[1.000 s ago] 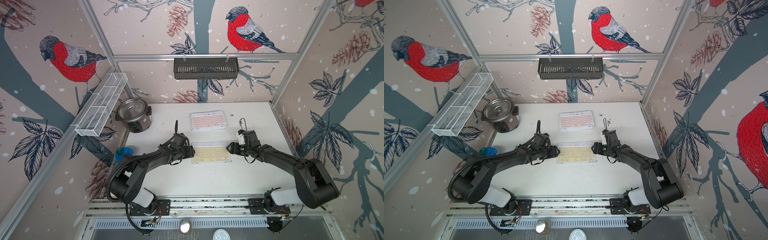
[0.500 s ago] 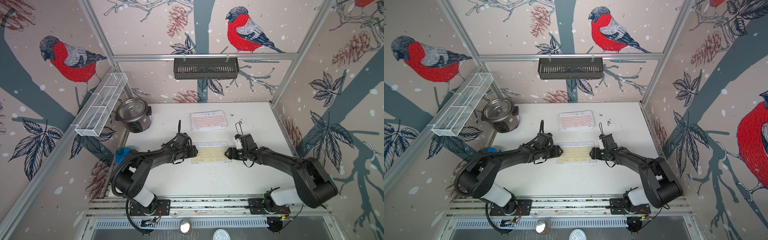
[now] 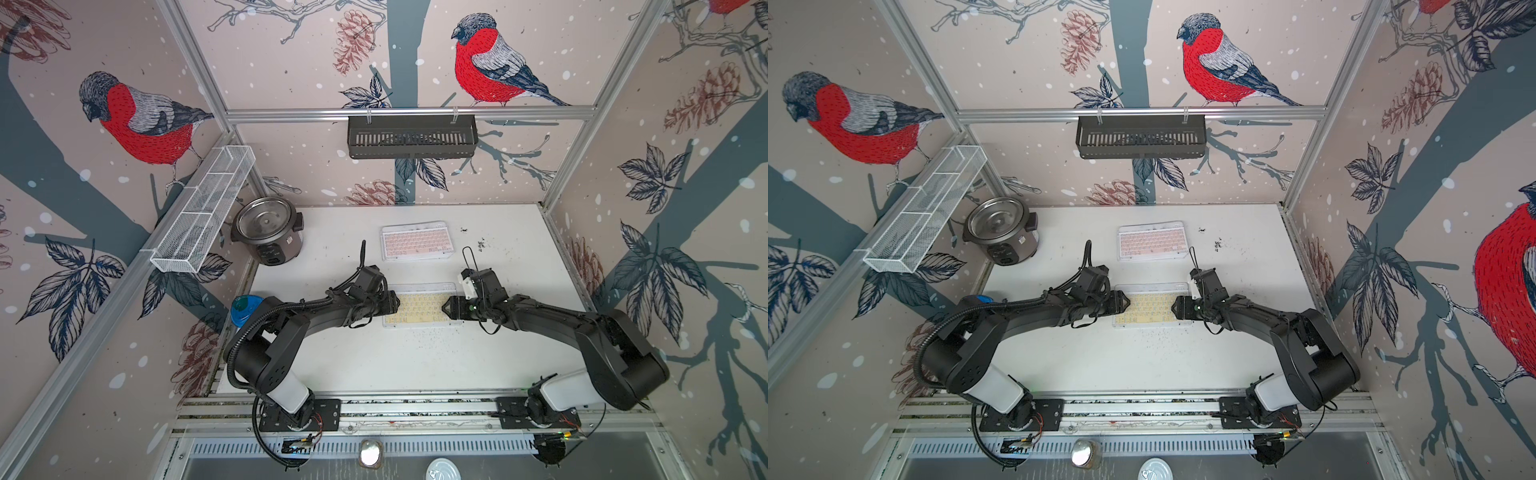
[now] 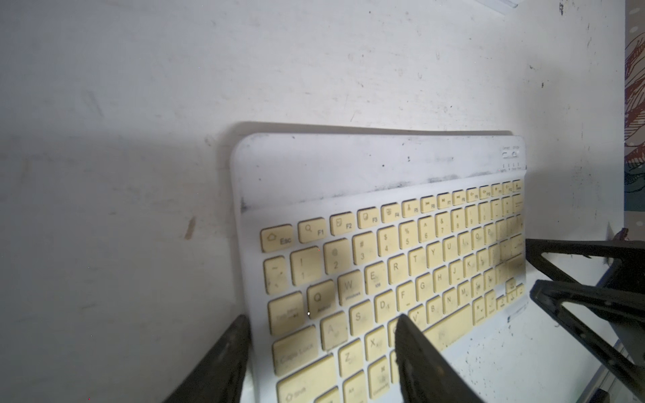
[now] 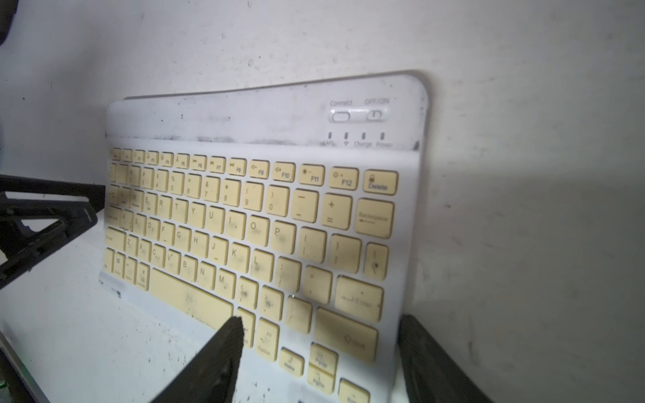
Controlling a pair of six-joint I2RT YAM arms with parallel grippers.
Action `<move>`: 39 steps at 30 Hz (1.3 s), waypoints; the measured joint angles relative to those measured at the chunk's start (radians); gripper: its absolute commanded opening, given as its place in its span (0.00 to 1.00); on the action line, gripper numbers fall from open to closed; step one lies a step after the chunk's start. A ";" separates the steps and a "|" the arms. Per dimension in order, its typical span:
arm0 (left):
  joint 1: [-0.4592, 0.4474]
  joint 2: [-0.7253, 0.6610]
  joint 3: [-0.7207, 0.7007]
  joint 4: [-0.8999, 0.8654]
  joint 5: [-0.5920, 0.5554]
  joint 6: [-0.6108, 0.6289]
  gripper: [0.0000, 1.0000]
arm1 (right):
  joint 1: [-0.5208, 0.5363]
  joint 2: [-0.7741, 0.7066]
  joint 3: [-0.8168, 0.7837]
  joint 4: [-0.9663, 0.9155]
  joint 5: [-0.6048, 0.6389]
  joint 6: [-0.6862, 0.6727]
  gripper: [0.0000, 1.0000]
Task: Stack the numeric keypads
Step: Pick up the numeric keypad from the center of the board.
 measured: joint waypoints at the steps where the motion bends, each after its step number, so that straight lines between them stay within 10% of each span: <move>1: 0.000 0.001 0.000 0.002 -0.003 -0.002 0.66 | 0.002 0.003 0.002 0.005 0.001 0.001 0.72; 39: -0.009 -0.020 -0.089 0.145 -0.097 -0.025 0.66 | -0.051 -0.210 -0.172 0.149 -0.270 0.266 0.68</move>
